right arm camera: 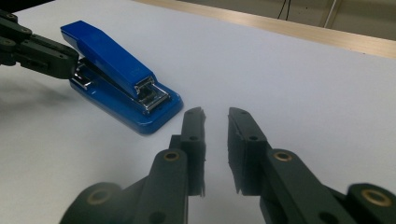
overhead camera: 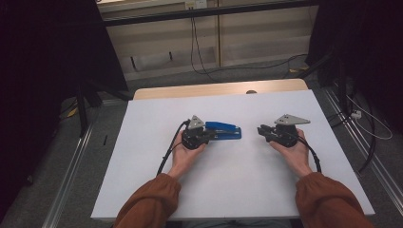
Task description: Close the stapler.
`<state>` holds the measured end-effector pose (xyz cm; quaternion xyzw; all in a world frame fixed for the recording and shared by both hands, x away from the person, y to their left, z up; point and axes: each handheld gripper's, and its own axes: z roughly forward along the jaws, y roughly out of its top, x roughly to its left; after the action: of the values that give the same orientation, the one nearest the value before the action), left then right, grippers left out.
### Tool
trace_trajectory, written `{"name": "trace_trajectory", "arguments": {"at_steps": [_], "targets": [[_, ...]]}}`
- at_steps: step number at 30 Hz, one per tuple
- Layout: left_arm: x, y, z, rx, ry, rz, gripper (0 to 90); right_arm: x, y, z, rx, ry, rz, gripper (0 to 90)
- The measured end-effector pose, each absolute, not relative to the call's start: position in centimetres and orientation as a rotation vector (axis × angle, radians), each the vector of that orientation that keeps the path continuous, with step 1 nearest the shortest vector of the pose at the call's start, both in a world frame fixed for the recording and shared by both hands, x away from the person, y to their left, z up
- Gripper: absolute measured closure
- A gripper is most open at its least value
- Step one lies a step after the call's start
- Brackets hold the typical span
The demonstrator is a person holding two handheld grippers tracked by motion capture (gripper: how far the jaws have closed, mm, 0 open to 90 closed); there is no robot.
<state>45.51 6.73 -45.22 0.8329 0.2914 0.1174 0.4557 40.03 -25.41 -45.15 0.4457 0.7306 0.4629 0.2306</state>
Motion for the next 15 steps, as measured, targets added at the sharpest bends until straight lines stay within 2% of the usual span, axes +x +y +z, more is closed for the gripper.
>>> {"name": "trace_trajectory", "arguments": {"at_steps": [5,9,13,15], "targets": [[45.3,7.2,-45.3,2.050,0.719,0.281,82.6,40.0,-25.4,-45.1,1.228,2.001,1.296,68.9],[44.8,7.3,-44.9,2.039,0.708,0.251,76.7,40.0,-25.5,-45.0,1.236,2.001,1.300,61.6],[44.3,7.5,-44.5,2.009,0.691,0.229,72.7,39.9,-25.4,-45.0,1.247,1.996,1.306,52.2],[44.3,7.6,-44.5,2.002,0.699,0.208,69.3,39.9,-25.2,-44.9,1.253,1.993,1.314,44.2]]}}
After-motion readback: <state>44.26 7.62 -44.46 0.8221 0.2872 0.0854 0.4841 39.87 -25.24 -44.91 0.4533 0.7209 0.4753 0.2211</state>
